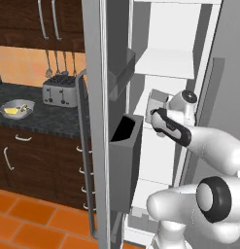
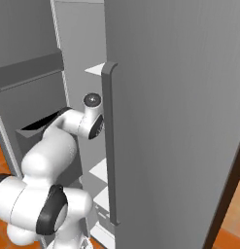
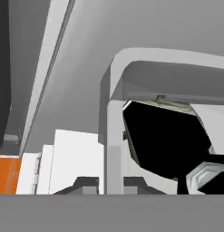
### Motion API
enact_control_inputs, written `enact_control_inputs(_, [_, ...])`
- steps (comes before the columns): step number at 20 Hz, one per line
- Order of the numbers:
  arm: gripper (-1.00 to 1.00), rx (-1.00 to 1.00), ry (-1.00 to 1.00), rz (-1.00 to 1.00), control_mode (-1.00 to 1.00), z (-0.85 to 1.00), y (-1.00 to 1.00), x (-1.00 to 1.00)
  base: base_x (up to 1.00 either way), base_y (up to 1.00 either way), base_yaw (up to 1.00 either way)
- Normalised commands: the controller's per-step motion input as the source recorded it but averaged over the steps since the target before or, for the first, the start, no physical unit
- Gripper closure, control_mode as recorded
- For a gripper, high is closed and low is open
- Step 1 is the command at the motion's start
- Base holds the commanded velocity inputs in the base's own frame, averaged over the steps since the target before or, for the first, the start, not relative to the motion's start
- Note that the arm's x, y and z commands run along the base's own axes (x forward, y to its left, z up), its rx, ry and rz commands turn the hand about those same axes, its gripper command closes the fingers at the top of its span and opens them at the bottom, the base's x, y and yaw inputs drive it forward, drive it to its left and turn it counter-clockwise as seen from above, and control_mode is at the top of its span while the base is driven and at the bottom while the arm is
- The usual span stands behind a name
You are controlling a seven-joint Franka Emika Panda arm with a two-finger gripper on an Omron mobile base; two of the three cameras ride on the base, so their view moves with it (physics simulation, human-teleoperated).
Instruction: Take the meat container that has the fish and place it on the second highest rack of the freezer. Then take the vegetable container that has the lemon wedge and mushroom and place it on the highest rack of the freezer.
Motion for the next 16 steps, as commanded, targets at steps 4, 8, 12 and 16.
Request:
enact_control_inputs(4, [1.0,-0.02,0.0,0.0,-1.0,-0.02,-0.08,0.58,0.0,0.0,0.0])
enact_control_inputs(8, [1.0,-0.04,0.0,0.0,-1.0,-0.09,-0.05,0.37,0.0,0.0,0.0])
enact_control_inputs(12, [1.0,0.0,0.01,-0.01,-1.0,-0.01,-0.06,0.34,0.0,0.0,0.0])
enact_control_inputs(16, [1.0,0.0,0.07,-0.08,-1.0,-0.04,-0.25,0.32,0.0,0.0,0.0])
